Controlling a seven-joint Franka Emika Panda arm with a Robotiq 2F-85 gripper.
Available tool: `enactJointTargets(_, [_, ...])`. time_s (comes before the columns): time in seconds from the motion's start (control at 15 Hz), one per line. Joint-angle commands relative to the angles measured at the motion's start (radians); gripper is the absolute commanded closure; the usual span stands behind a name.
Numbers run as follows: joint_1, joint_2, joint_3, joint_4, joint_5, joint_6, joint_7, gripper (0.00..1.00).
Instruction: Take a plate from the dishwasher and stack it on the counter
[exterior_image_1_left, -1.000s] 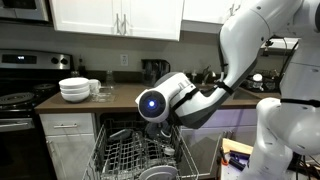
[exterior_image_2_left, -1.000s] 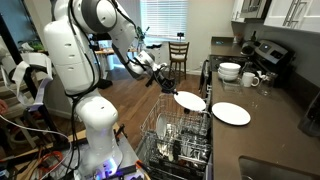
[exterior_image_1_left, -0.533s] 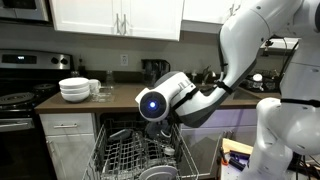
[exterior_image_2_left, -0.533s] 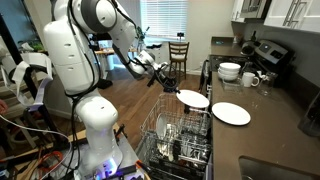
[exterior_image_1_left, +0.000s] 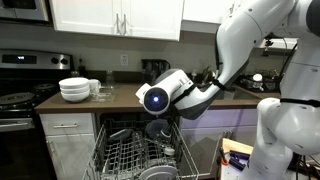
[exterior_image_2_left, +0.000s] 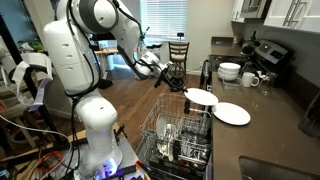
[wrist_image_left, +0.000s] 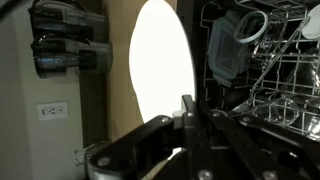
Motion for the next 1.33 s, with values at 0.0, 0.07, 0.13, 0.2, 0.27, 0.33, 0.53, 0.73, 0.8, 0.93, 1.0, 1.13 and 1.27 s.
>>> enactJointTargets(0.0, [-0.034,-0.01,-0.023,0.009,-0.071,0.045,0.006,0.98])
enactJointTargets(0.07, [-0.042,-0.008,-0.032,0.01,-0.084,0.059,0.009,0.98])
enactJointTargets(0.13, [-0.048,-0.008,-0.041,0.012,-0.095,0.072,0.008,0.98])
enactJointTargets(0.2, [-0.056,-0.006,-0.049,0.014,-0.106,0.087,0.008,0.98])
enactJointTargets(0.27, [-0.064,-0.005,-0.058,0.017,-0.118,0.103,0.007,0.98])
enactJointTargets(0.33, [-0.071,-0.002,-0.067,0.019,-0.129,0.119,0.007,0.98])
enactJointTargets(0.53, [-0.093,0.008,-0.092,0.03,-0.147,0.159,0.002,0.98])
enactJointTargets(0.73, [-0.09,0.006,-0.089,0.01,-0.103,0.151,-0.003,0.95])
enactJointTargets(0.8, [-0.09,0.008,-0.089,0.007,-0.102,0.151,-0.003,0.95])
enactJointTargets(0.93, [-0.088,0.011,-0.086,0.004,-0.101,0.151,-0.003,0.95])
enactJointTargets(1.0, [-0.087,0.019,-0.085,0.011,-0.107,0.139,0.006,0.99])
enactJointTargets(1.13, [-0.092,0.026,-0.09,0.016,-0.116,0.147,0.005,0.99])
enactJointTargets(1.27, [-0.098,0.033,-0.096,0.021,-0.128,0.157,0.004,0.99])
